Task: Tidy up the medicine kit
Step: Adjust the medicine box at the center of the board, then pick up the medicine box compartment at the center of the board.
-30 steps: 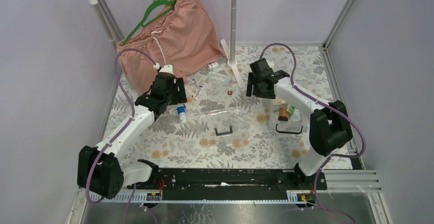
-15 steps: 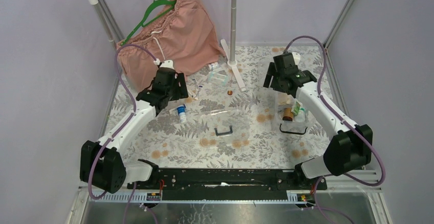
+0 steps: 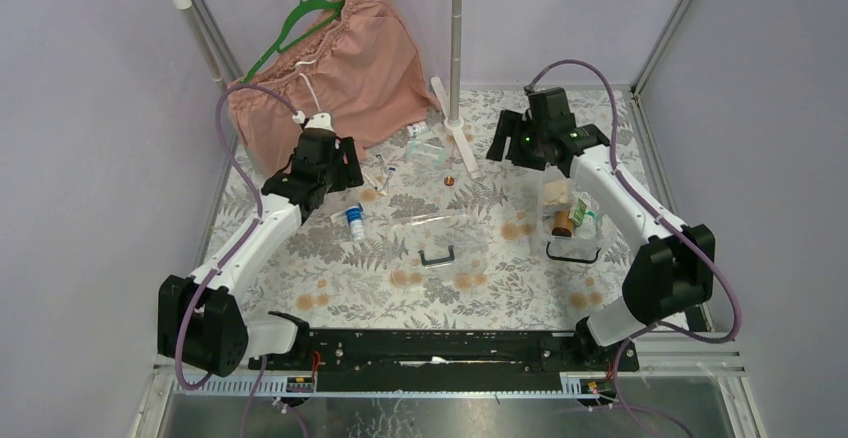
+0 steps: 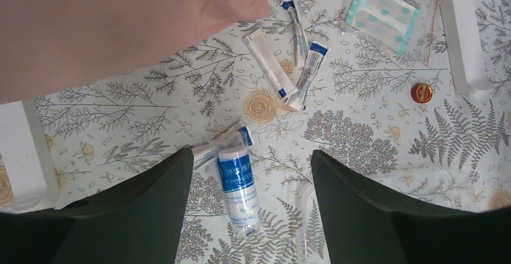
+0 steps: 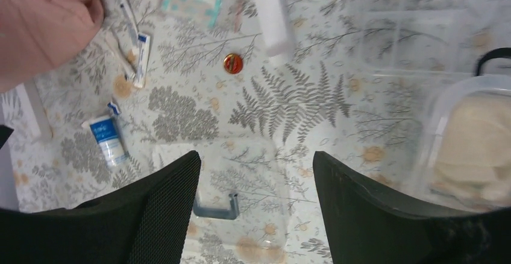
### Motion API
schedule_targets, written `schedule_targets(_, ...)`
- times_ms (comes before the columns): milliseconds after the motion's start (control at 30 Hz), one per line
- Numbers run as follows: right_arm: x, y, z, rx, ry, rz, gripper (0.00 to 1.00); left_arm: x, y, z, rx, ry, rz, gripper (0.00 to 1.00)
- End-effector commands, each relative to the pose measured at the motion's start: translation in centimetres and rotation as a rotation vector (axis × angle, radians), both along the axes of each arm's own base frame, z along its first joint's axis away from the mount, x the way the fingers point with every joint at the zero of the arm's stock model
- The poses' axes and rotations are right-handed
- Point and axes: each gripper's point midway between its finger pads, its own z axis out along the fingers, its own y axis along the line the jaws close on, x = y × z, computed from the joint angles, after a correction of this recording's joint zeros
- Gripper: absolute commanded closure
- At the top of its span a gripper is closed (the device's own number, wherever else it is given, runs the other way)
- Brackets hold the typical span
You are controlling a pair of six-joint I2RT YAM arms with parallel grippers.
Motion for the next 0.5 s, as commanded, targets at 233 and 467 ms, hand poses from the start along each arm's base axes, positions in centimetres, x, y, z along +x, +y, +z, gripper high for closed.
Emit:
schedule_targets(233, -5.5, 7.4, -5.8, -0.012, 0.152, 0.216, 0.25, 0.8, -0.1, 0.3, -0.003, -0.032, -0.009, 0.2)
schedule_targets(467, -7.3, 7.8, -10.0, -0.182, 0.202, 0.223, 0.26, 0.6, -0.4, -0.3, -0.021, -0.004, -0.009, 0.2)
